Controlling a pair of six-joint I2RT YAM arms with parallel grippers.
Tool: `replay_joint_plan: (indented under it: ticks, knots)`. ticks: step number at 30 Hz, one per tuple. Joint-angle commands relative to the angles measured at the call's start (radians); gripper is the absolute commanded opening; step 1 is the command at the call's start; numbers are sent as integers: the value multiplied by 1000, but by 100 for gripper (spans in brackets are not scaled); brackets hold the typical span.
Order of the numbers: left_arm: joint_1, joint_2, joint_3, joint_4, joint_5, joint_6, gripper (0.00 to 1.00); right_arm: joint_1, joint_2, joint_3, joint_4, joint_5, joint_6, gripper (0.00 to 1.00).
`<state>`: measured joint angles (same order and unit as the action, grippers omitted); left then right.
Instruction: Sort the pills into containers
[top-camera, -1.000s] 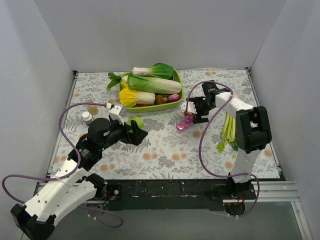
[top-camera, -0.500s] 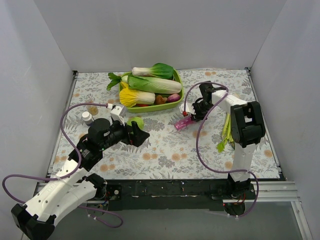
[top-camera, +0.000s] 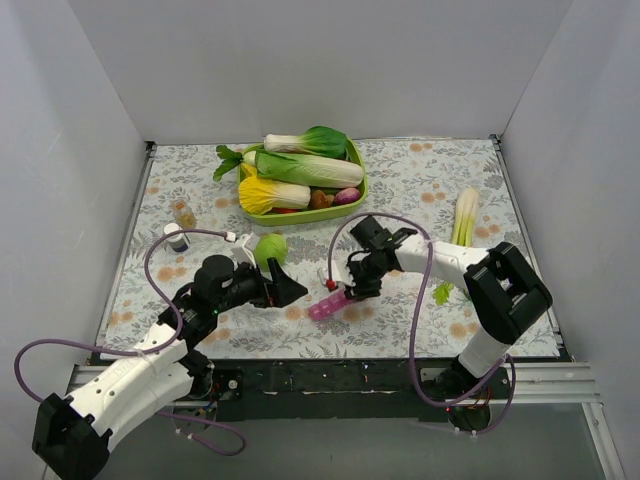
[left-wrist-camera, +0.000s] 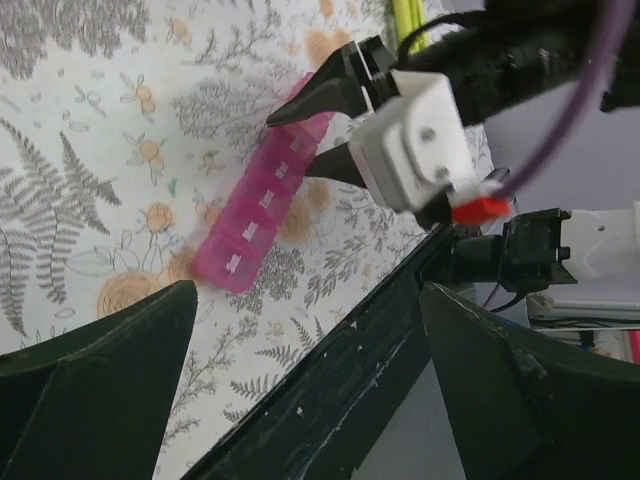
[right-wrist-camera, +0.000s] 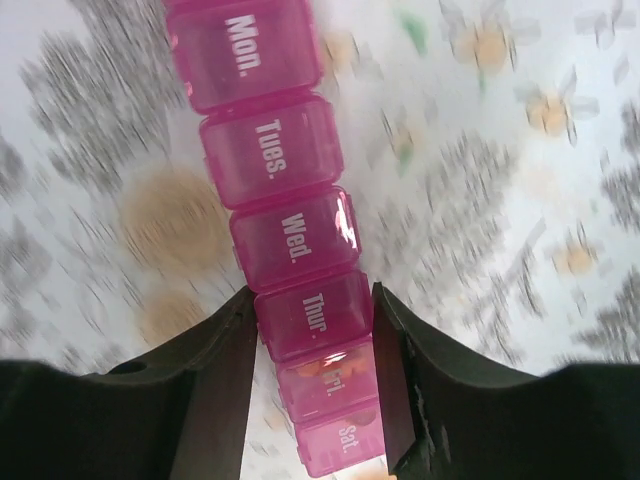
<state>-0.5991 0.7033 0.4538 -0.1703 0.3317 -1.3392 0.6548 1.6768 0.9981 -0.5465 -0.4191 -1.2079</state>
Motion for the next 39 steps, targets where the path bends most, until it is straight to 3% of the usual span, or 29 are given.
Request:
replay_joint_plan:
  ticks: [1,5,8,12,17,21,23,25,29,39]
  knots:
    - [-1,30,-85,135,46,-196,91,138,-31,-88,173,48,369,36]
    - [-1,38,-132,166,70,-219,82,187,-32,-92,221,51,488,41]
    - [-1,35,-121,163,108,-129,81,187,-32,-66,159,-21,490,63]
    - [-2,50,-49,111,151,38,84,178,-90,-27,80,-102,435,80]
    - [-5,97,32,75,231,326,84,86,-163,-15,-32,-223,311,82]
    - [-5,140,57,130,311,533,85,10,-207,-53,-6,-334,239,81]
    - [-19,171,98,112,310,645,85,-4,-236,-88,29,-377,228,81]
    - [-45,212,117,52,291,851,86,-6,-258,-114,62,-401,191,81]
    - [-94,266,24,43,218,1135,88,6,-301,-222,152,-368,90,81]
    - [-169,458,0,147,133,1262,88,58,-238,-268,335,-277,28,82]
